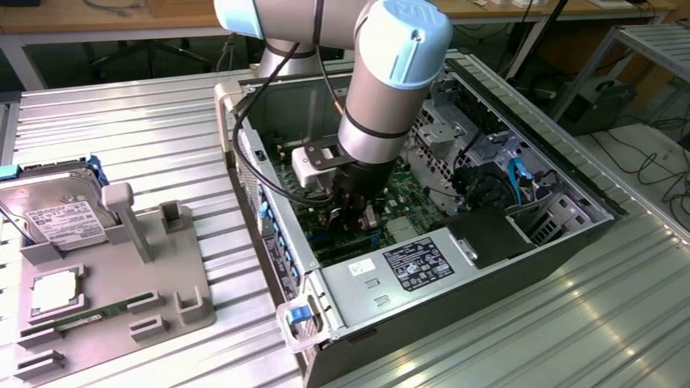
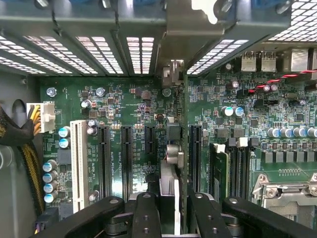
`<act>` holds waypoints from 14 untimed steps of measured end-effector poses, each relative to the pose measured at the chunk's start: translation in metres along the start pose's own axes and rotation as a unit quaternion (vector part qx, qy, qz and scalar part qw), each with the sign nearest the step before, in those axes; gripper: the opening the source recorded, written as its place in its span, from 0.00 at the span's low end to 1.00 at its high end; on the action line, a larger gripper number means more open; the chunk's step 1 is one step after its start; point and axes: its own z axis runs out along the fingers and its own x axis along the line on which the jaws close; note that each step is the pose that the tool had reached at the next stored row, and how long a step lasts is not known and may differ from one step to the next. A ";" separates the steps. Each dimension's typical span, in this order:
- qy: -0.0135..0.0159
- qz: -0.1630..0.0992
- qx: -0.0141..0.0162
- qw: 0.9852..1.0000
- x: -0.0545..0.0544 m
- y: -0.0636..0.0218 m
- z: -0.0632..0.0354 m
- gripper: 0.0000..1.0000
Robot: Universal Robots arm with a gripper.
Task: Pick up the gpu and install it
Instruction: 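Insert the gpu into the slot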
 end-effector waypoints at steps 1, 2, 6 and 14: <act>0.000 0.000 0.000 1.000 0.000 0.0000 0.0000 0.27; 0.000 0.000 0.000 1.000 0.000 0.0000 0.0000 0.27; 0.002 0.000 0.000 1.000 0.000 0.0002 -0.0004 0.27; 0.008 0.000 0.000 1.000 -0.004 0.0001 0.0001 0.27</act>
